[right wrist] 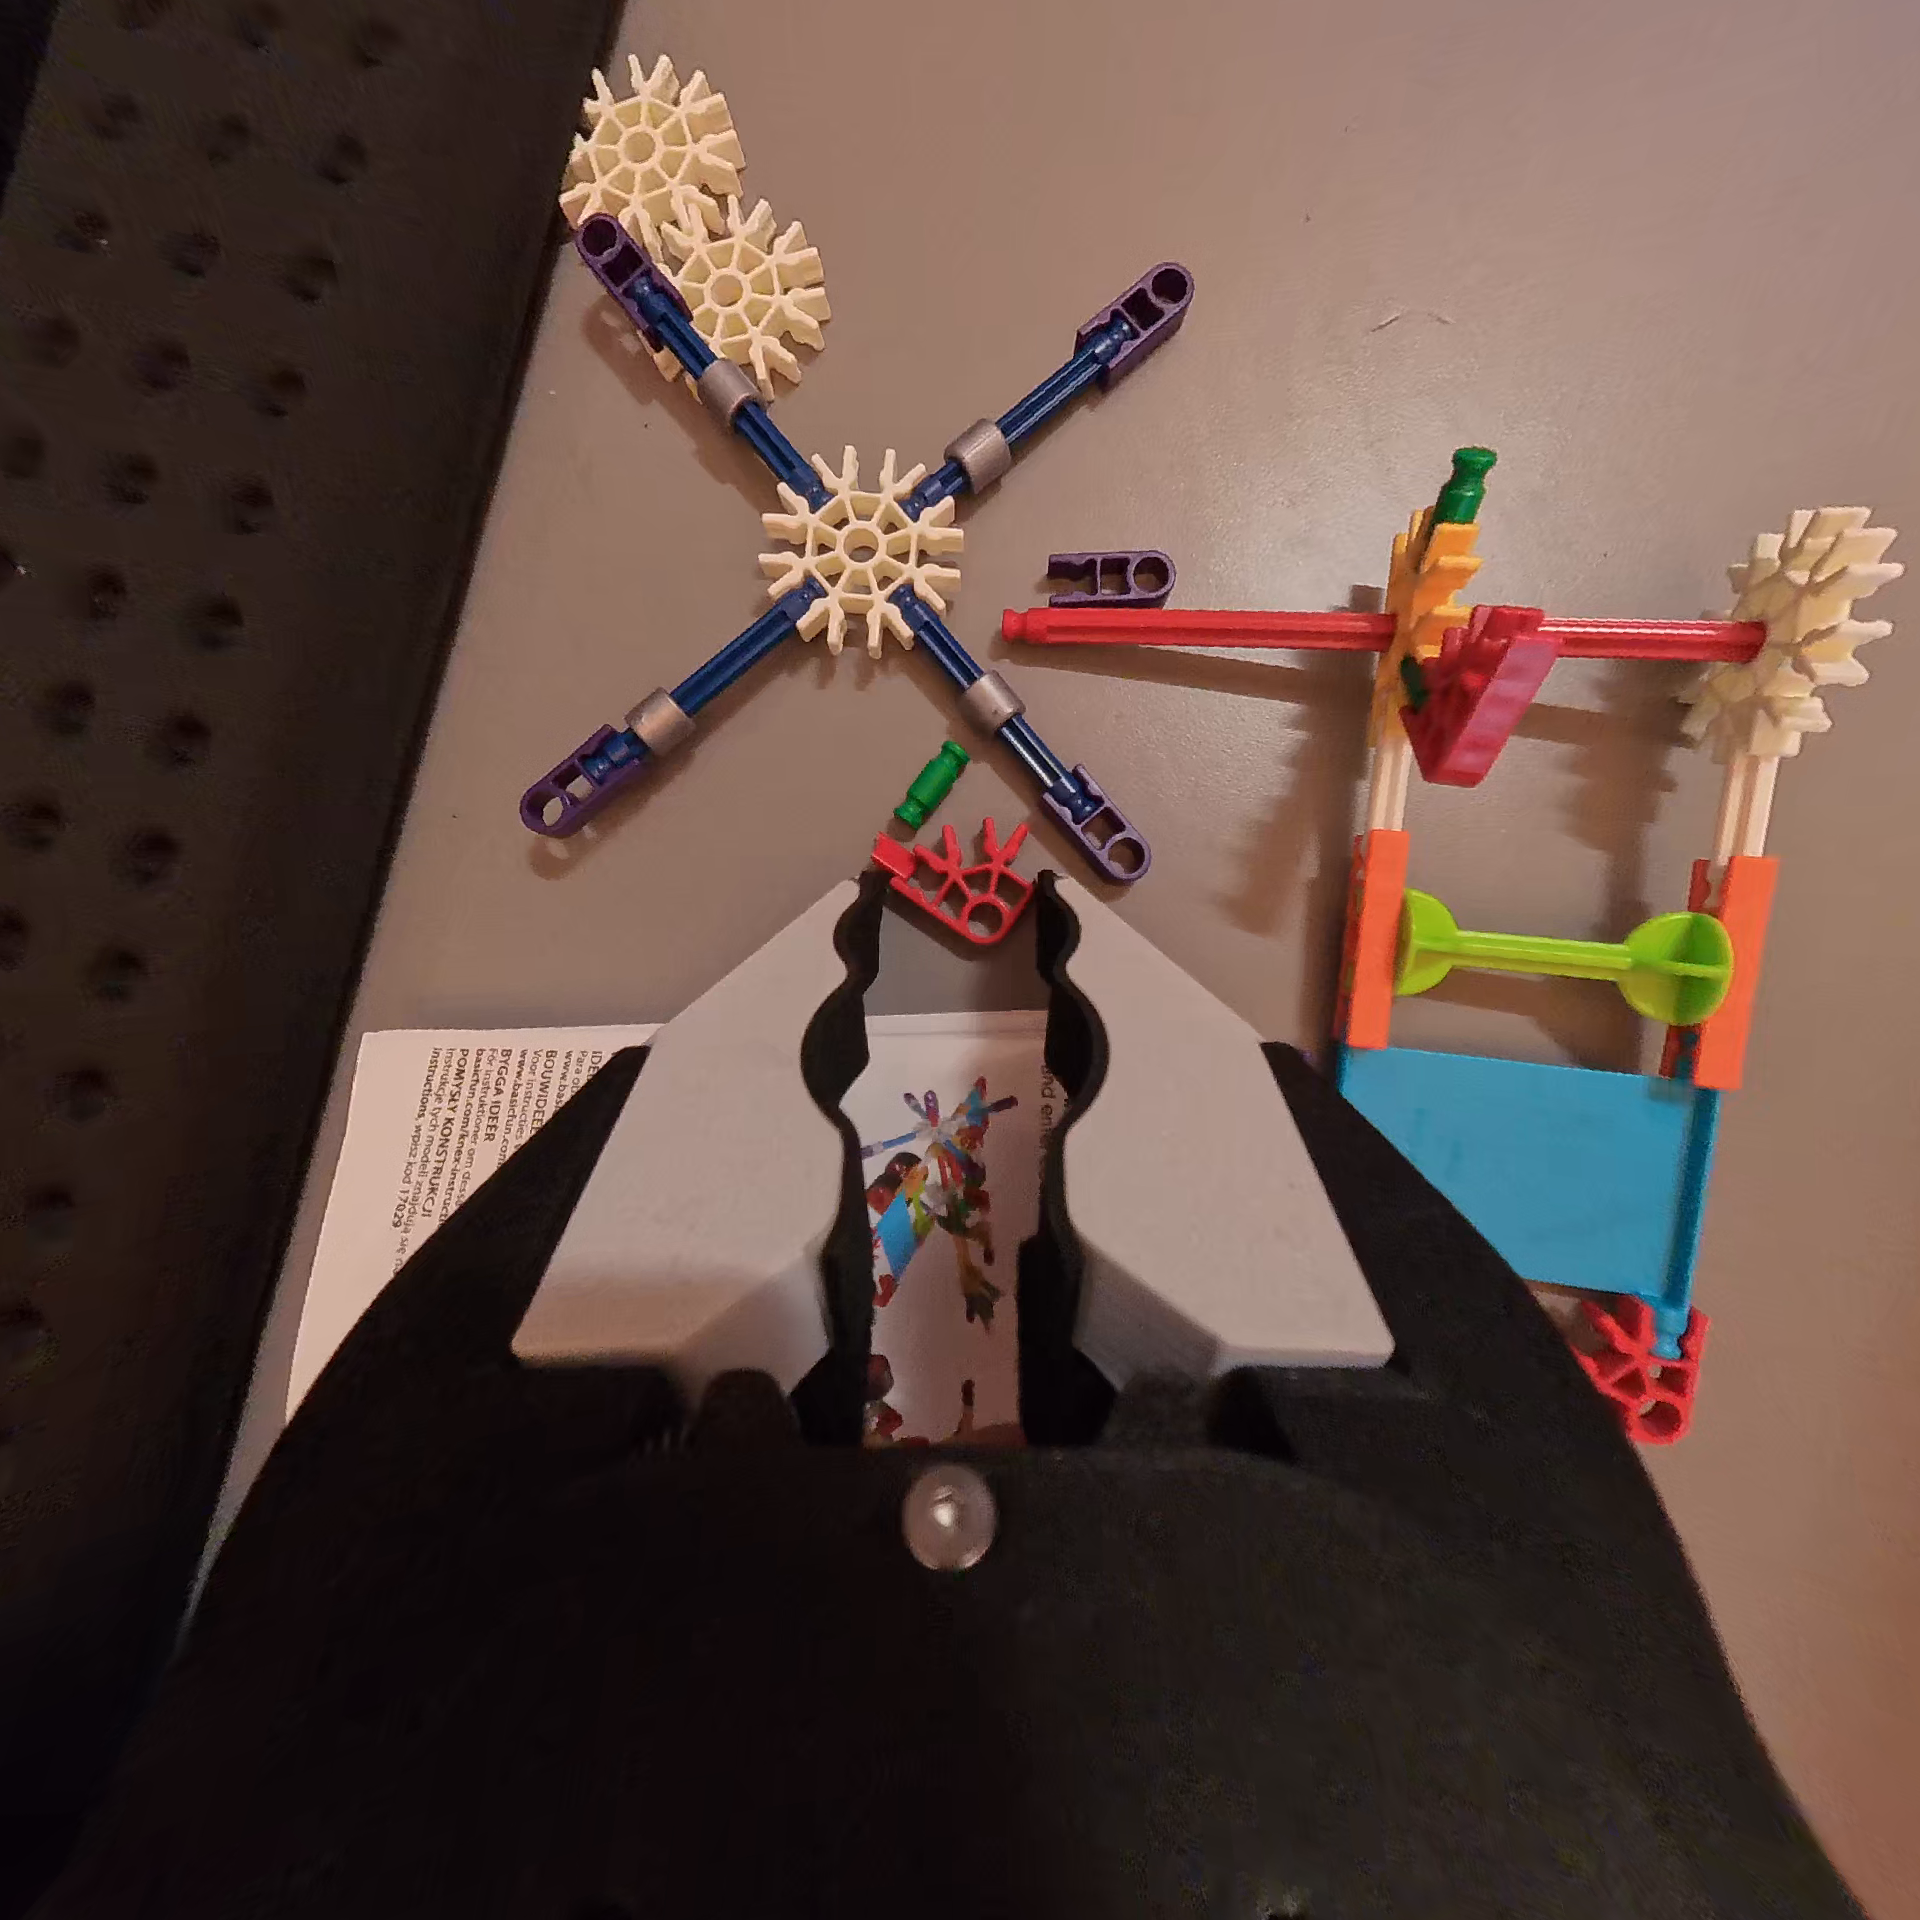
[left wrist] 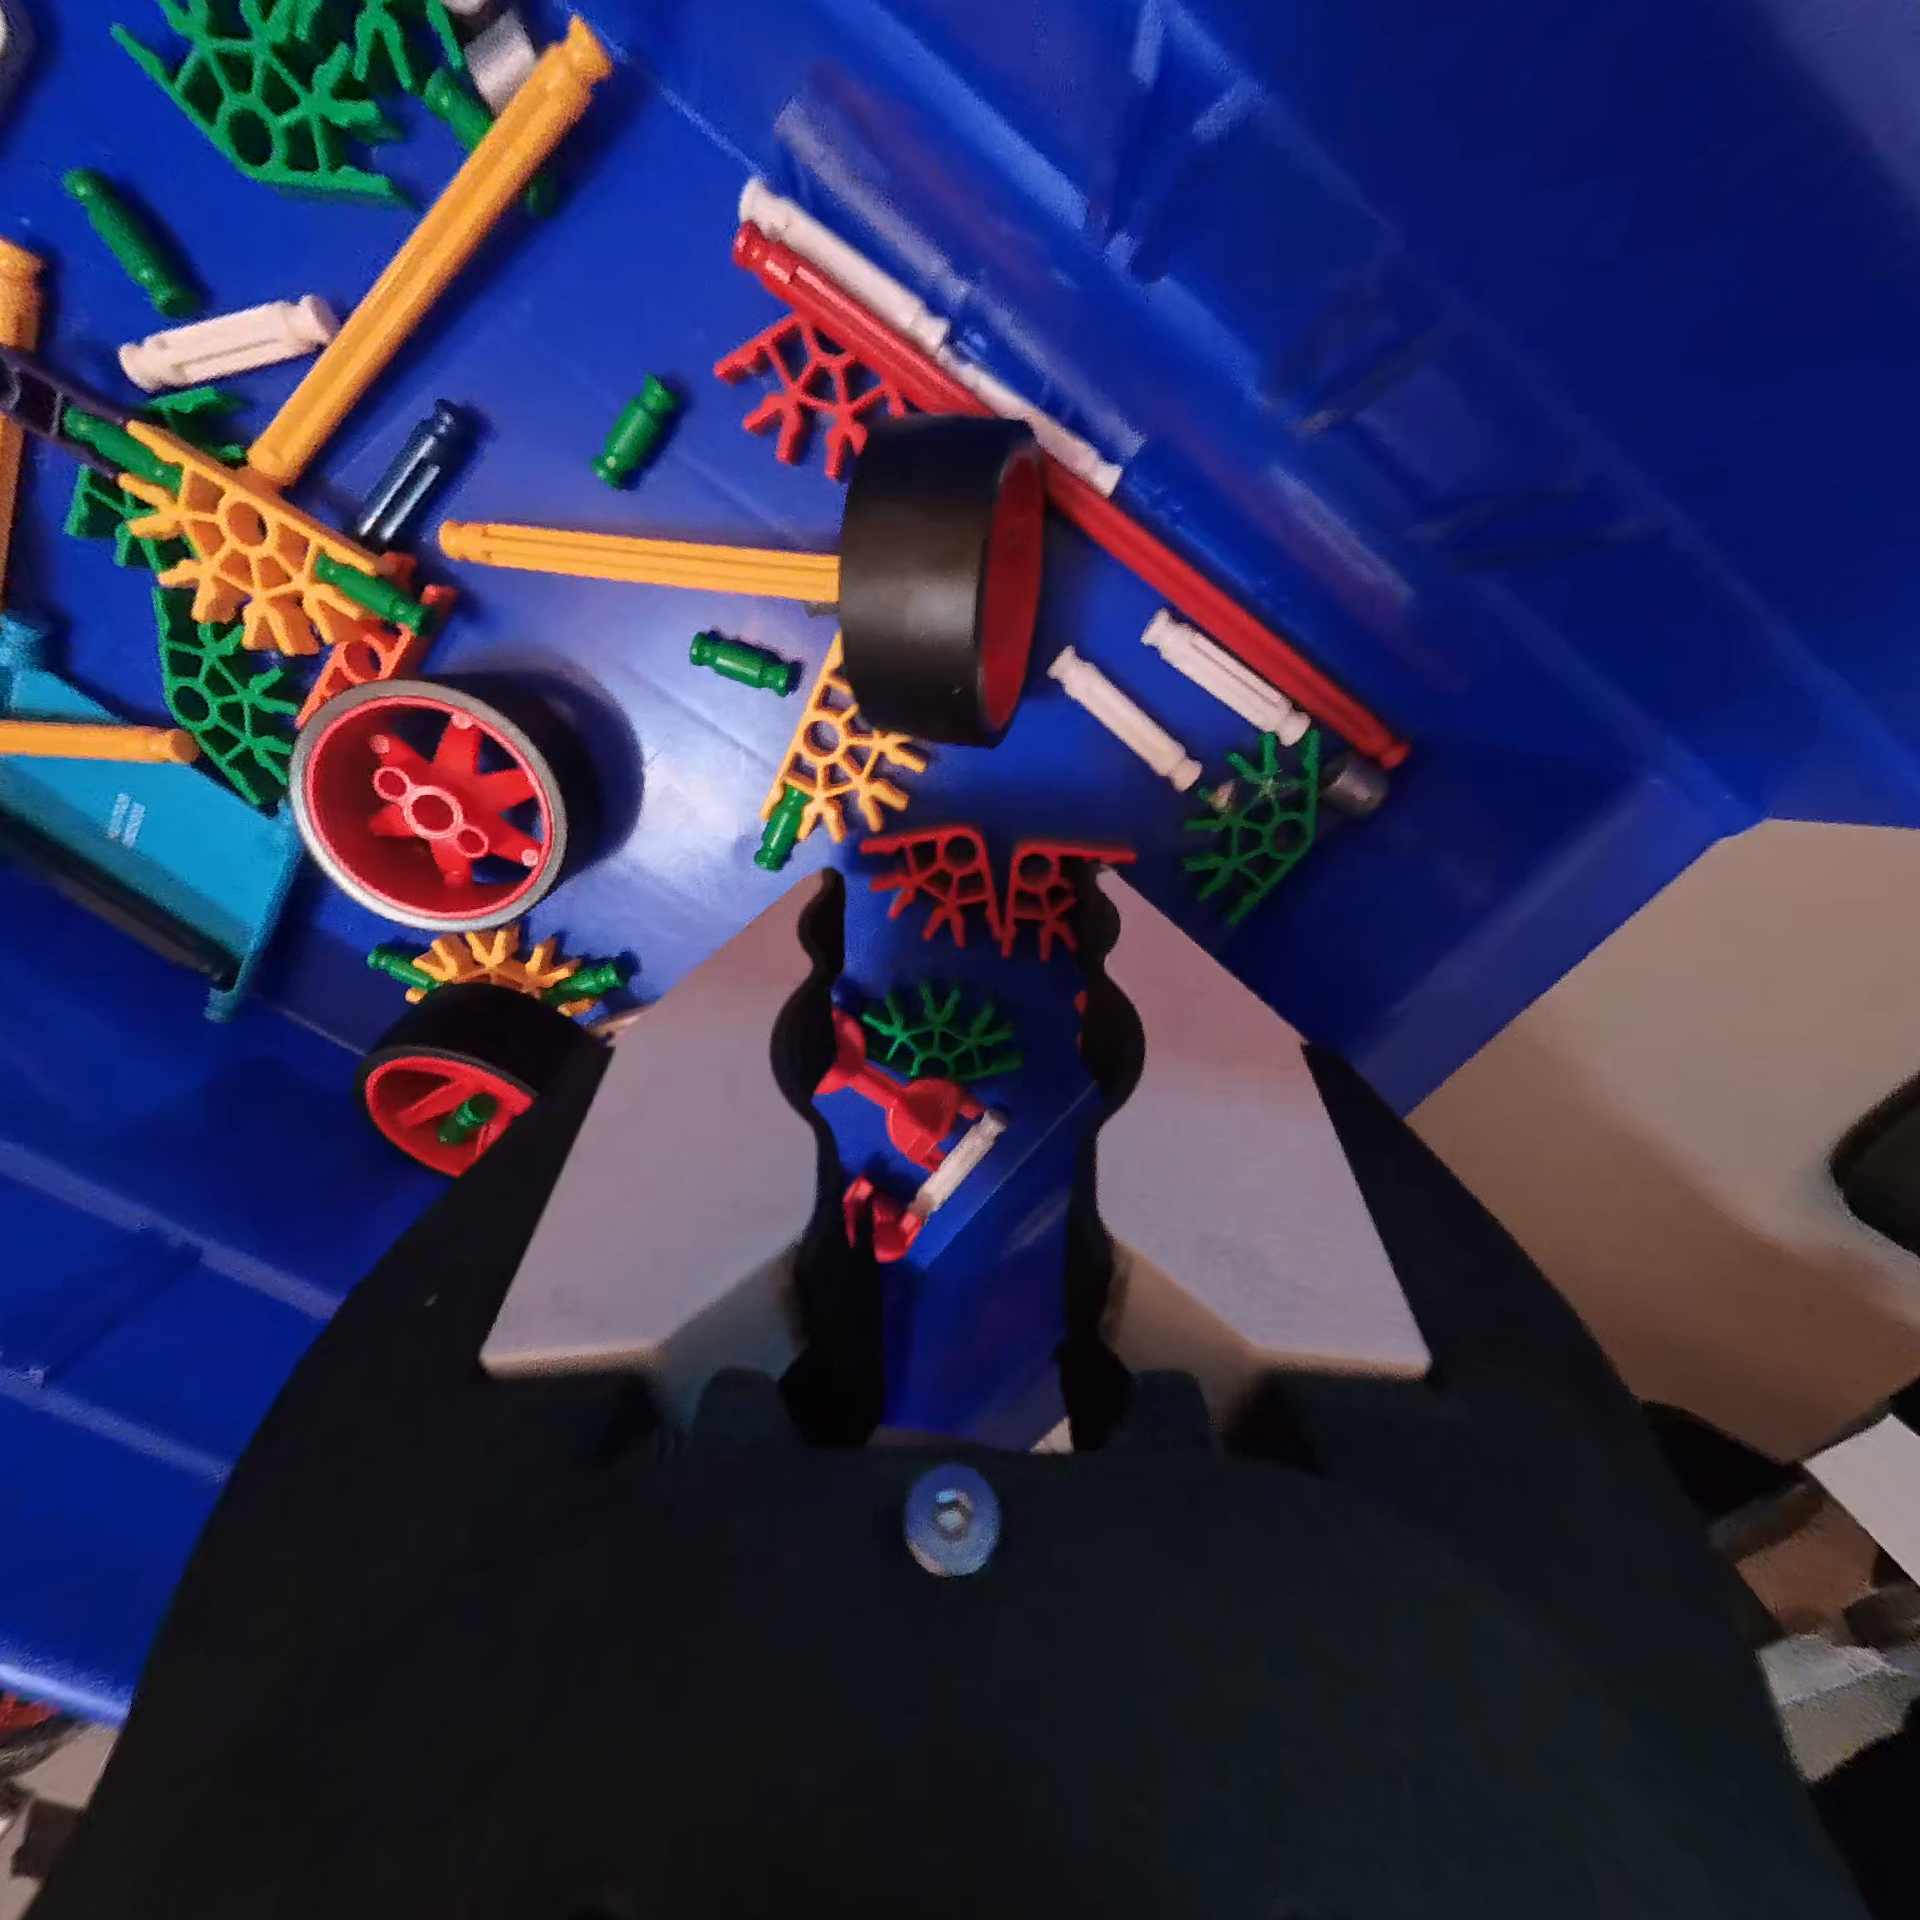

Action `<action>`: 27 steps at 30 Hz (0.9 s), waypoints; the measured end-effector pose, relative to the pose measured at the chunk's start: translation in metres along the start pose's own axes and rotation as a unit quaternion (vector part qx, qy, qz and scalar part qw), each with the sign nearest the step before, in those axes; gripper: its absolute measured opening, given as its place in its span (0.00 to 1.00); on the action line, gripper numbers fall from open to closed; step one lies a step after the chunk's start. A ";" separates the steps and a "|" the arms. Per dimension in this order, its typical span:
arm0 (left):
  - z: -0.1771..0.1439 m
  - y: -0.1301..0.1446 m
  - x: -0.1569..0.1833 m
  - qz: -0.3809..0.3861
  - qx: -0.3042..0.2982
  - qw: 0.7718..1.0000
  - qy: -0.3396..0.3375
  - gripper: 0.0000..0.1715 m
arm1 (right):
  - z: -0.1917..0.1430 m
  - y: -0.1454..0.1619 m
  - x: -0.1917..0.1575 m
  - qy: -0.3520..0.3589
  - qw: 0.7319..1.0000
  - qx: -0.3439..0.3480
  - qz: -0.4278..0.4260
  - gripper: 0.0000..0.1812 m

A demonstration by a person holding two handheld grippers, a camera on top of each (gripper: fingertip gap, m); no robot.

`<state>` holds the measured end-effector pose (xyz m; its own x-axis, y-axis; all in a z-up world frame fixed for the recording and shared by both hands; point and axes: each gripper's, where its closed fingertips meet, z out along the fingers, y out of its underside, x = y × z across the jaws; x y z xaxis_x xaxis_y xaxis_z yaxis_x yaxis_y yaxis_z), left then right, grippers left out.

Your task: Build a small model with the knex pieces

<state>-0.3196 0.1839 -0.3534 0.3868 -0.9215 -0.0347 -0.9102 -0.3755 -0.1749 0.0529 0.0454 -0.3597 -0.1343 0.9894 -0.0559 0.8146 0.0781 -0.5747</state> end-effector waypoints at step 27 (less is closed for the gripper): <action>-0.004 0.008 -0.013 -0.060 0.014 0.998 -0.002 0.08 | 0.001 -0.001 -0.002 -0.002 1.000 -0.002 -0.007 0.14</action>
<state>-0.3327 0.1928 -0.3507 0.4931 -0.8698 -0.0162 -0.8530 -0.4797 -0.2059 0.0519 0.0428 -0.3596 -0.1478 0.9878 -0.0501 0.8152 0.0929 -0.5716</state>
